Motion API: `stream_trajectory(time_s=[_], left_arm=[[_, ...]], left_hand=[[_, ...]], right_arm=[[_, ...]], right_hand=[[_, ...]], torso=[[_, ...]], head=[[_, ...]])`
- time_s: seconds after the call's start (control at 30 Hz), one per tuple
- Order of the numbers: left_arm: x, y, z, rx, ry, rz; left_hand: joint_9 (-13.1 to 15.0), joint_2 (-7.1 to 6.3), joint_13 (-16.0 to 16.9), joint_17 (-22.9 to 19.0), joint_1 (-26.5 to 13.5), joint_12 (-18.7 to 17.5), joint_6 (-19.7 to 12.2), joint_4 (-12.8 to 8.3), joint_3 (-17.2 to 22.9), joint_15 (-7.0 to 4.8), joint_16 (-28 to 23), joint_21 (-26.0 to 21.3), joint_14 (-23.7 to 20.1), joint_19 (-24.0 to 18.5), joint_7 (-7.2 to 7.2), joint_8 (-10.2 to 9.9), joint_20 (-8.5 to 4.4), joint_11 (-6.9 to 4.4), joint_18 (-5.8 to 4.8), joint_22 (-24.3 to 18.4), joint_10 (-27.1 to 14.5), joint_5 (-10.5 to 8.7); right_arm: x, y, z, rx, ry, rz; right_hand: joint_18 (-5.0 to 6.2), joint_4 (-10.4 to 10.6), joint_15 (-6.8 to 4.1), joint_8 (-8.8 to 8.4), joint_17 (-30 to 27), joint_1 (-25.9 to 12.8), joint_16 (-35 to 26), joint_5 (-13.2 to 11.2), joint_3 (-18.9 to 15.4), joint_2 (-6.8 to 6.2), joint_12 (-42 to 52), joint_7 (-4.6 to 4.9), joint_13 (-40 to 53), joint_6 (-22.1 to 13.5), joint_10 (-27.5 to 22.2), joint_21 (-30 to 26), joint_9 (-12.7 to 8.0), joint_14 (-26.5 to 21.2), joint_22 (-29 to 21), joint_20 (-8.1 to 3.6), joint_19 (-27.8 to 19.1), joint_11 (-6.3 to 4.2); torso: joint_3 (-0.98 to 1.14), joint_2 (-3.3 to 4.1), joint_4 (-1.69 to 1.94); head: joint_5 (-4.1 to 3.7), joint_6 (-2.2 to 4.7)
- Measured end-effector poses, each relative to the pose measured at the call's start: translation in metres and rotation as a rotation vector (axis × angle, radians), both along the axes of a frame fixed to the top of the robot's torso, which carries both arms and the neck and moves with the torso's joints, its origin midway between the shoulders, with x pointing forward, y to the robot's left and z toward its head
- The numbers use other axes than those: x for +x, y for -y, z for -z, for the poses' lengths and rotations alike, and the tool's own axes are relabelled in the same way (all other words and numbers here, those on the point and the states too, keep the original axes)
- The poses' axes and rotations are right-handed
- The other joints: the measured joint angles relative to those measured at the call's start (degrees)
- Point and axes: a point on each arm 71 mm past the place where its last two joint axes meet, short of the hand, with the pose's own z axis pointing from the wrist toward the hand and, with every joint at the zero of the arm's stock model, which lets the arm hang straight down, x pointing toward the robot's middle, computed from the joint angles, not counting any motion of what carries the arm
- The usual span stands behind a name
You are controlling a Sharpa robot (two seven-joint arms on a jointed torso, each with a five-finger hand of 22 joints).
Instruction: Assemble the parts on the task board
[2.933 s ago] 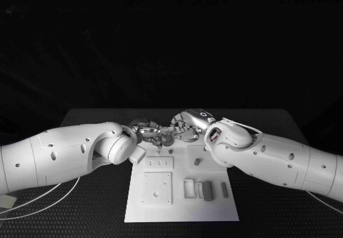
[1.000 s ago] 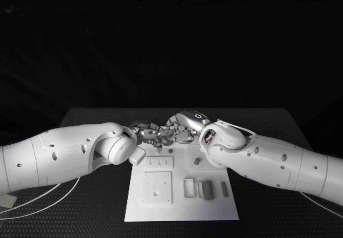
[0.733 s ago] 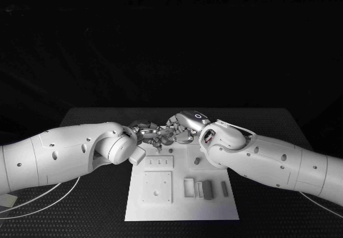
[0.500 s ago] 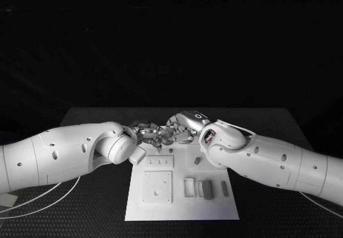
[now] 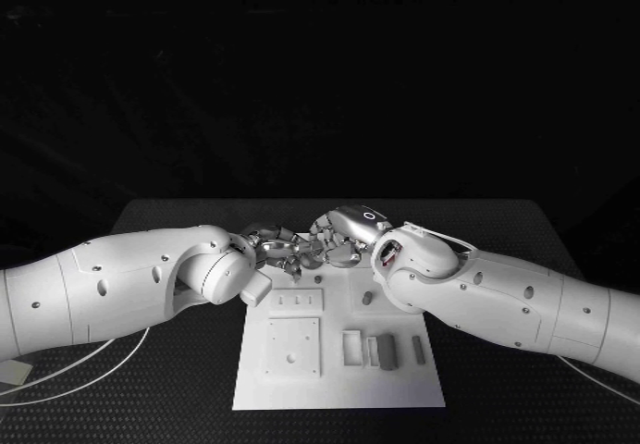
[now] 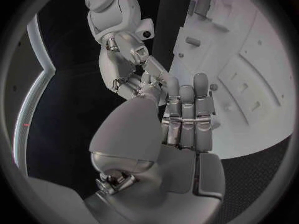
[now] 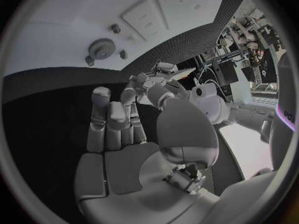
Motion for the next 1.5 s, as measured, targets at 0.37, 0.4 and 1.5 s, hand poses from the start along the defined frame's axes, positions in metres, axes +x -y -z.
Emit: stream_trajectory(time_s=[0.37, 0.4, 1.5], left_arm=[[0.0, -0.001, 0.0, 0.004, 0.005, -0.014], [0.0, -0.001, 0.0, 0.005, 0.006, -0.015], [0.004, -0.027, 0.006, 0.151, -0.055, 0.024]], left_hand=[[0.48, 0.22, 0.14, -0.43, 2.05, 0.59, 0.39, -1.1, 1.37, -0.41, 1.08, 0.42, 0.21, 0.39, -0.39, 0.28, -0.44, -0.68, -0.02, 0.48, 0.67, 0.0], [0.52, 0.22, 0.15, -0.45, 2.05, 0.67, 0.39, -1.05, 1.55, -0.41, 1.09, 0.43, 0.21, 0.39, -0.39, 0.28, -0.44, -0.83, -0.02, 0.51, 0.83, 0.0], [1.95, 2.17, 1.47, -0.67, -1.2, 2.66, 1.73, 1.08, 2.89, -1.73, 4.74, 2.7, 1.54, 1.89, -1.72, 1.09, -2.0, -2.57, -0.02, 3.32, 2.17, -1.12]], right_arm=[[0.0, 0.0, 0.0, -0.009, 0.003, 0.003], [0.0, 0.0, 0.001, -0.012, 0.004, 0.003], [0.026, 0.078, -0.01, -0.01, 0.05, 0.176]], right_hand=[[0.0, -0.09, 0.02, -0.35, 0.0, -0.63, -0.09, 0.01, 0.25, -1.98, 0.0, 0.54, 0.06, -0.54, -0.11, 0.0, 0.12, 0.02, 0.0, 0.01, 0.0, 0.11], [0.0, -0.05, 0.17, -1.26, 0.0, -0.96, -0.36, 0.01, -0.03, -3.2, -0.17, 1.35, 0.05, -1.35, -0.44, 0.0, 0.05, -0.12, 0.0, 0.01, 0.0, 0.44], [-0.01, 3.03, 1.7, -3.82, 0.0, -2.64, -0.67, 0.01, 0.96, -8.5, -1.11, 3.31, 0.09, -3.41, -2.06, -0.44, -1.34, -1.05, 0.0, 0.41, -0.43, 2.03]], torso=[[-0.01, -0.01, 0.0], [-0.01, -0.01, 0.0], [0.09, -0.04, -0.09]], head=[[0.09, -0.26], [0.12, -0.27], [0.82, -0.52]])
